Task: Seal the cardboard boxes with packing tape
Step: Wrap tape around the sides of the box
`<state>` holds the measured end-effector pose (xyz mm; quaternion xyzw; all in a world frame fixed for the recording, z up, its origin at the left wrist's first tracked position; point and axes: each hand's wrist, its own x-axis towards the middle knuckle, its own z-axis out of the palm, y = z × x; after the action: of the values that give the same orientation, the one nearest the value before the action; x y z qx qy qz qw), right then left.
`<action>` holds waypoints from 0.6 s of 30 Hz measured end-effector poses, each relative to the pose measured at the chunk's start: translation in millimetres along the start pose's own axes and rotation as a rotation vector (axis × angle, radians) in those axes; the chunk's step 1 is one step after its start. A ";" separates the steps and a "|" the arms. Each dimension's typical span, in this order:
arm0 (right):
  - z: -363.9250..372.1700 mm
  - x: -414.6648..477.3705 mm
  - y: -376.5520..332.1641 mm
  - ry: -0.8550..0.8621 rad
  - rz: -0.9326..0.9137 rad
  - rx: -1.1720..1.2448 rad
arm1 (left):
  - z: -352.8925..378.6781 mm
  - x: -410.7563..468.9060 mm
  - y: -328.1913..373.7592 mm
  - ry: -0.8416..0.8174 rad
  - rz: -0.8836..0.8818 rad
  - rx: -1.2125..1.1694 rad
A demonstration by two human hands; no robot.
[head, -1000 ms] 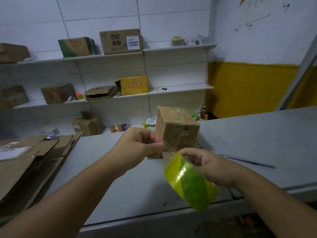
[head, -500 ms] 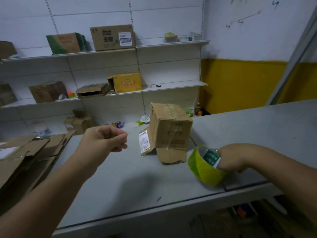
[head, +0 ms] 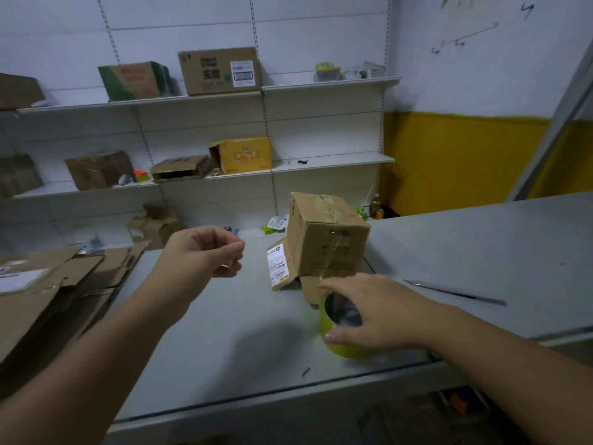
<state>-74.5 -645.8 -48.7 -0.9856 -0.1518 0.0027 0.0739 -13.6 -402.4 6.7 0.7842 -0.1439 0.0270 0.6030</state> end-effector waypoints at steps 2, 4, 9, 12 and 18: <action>0.0 6.9 -2.2 0.058 -0.002 -0.093 | -3.3 0.9 2.9 -0.026 0.020 0.025; 1.9 14.4 -5.2 0.103 -0.079 -0.080 | -4.1 -0.1 6.2 -0.092 0.056 0.082; 4.6 37.1 -17.0 -0.138 -0.006 0.138 | -8.7 0.2 13.4 -0.114 0.141 0.137; -6.0 34.6 -8.4 -0.179 0.006 0.190 | -19.6 6.0 11.6 0.022 0.176 0.113; -72.2 4.7 45.3 -0.358 0.068 0.659 | -5.9 17.8 1.6 0.070 0.064 -0.118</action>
<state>-54.4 -697.6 16.1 -0.8974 -0.1206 0.2259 0.3593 3.9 -400.6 13.6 0.7409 -0.1492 0.0649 0.6517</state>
